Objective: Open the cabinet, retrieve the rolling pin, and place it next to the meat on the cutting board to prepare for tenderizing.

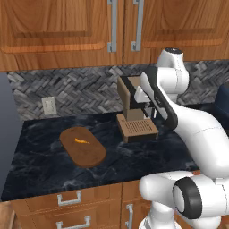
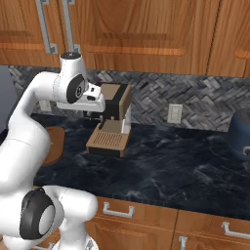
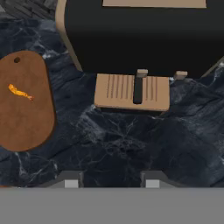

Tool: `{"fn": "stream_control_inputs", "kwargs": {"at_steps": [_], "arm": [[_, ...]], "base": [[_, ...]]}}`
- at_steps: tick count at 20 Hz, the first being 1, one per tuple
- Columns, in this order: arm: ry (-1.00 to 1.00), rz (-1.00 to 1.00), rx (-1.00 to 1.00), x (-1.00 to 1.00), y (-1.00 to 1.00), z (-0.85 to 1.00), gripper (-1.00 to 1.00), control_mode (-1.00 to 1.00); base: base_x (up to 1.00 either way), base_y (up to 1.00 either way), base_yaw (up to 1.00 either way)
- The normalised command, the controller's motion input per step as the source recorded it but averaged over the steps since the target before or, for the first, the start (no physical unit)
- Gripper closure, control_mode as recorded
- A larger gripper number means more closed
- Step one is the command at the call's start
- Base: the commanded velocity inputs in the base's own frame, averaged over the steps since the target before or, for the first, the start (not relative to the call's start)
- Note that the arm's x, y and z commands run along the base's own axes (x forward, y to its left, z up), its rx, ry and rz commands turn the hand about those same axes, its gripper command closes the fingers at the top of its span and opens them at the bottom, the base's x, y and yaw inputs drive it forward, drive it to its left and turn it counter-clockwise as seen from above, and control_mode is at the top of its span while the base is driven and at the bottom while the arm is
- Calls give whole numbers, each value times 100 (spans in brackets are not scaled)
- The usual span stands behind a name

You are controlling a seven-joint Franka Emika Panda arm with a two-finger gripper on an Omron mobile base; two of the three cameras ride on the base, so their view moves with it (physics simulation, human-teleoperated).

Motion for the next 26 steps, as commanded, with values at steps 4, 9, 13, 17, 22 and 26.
{"fn": "stream_control_inputs", "kwargs": {"at_steps": [4, 9, 13, 17, 22, 26], "arm": [[-8, 0, 0, -19, 0, 1, -100, -100], [-25, 0, -1, -46, 2, 12, -100, -100], [-27, 0, -7, -51, 13, 27, -100, -100], [-29, 0, -9, -47, 21, 41, -100, -100], [-21, 0, -7, -30, 19, 49, -100, -100], [-19, -1, -5, -42, 1, 49, -100, -100]], "base": [[0, 0, 0], [0, 0, 0], [0, 0, 0], [0, 0, 0], [0, 0, 0], [0, 0, 0]]}}
